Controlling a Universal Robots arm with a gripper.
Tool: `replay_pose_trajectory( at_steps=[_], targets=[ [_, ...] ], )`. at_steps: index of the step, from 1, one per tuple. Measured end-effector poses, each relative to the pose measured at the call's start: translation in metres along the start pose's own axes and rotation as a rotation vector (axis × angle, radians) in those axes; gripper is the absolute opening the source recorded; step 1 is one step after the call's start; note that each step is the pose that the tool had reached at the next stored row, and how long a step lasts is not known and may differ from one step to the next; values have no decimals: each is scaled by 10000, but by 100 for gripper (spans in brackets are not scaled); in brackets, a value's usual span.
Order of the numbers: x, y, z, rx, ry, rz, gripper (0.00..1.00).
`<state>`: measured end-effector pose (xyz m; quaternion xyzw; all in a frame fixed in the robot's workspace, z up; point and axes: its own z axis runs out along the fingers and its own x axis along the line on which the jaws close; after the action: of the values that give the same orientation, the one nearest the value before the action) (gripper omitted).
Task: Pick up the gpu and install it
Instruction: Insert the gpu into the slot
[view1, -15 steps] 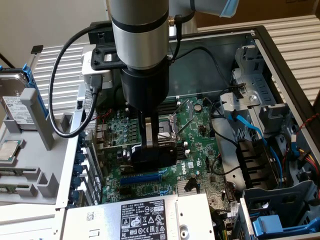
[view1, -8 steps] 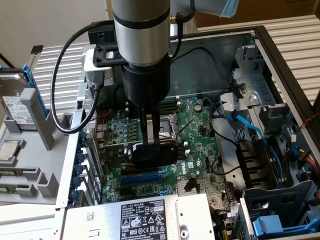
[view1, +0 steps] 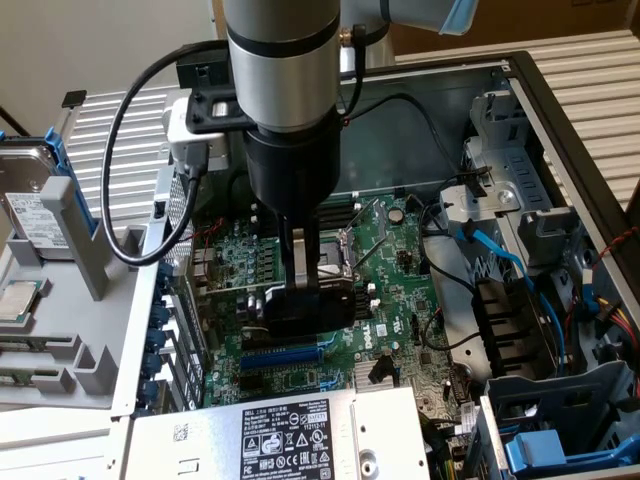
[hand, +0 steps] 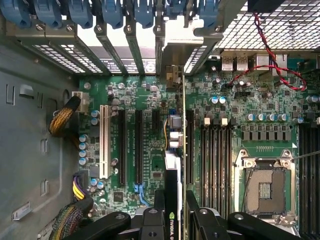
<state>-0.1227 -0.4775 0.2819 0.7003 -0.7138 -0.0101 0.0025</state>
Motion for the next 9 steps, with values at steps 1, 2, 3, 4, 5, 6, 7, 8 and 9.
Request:
replay_pose_trajectory(
  at_steps=[1, 2, 3, 4, 5, 6, 7, 8, 9],
  targets=[
    [-9, 0, 0, 1, 10, 0, 26],
    [-9, 0, 0, 0, 16, 0, 26],
    [-9, 0, 0, 0, 16, 0, 26],
    [-9, 0, 0, 0, 17, -1, 26],
    [-9, 0, 0, 0, 18, 0, 26],
    [-9, 0, 1, 0, 18, -1, 26],
    [-10, 0, 1, -2, 22, -1, 26],
    [-10, 0, 2, -4, 31, 0, 26],
    [-15, 1, 2, -7, 62, 2, 26]
  ],
)
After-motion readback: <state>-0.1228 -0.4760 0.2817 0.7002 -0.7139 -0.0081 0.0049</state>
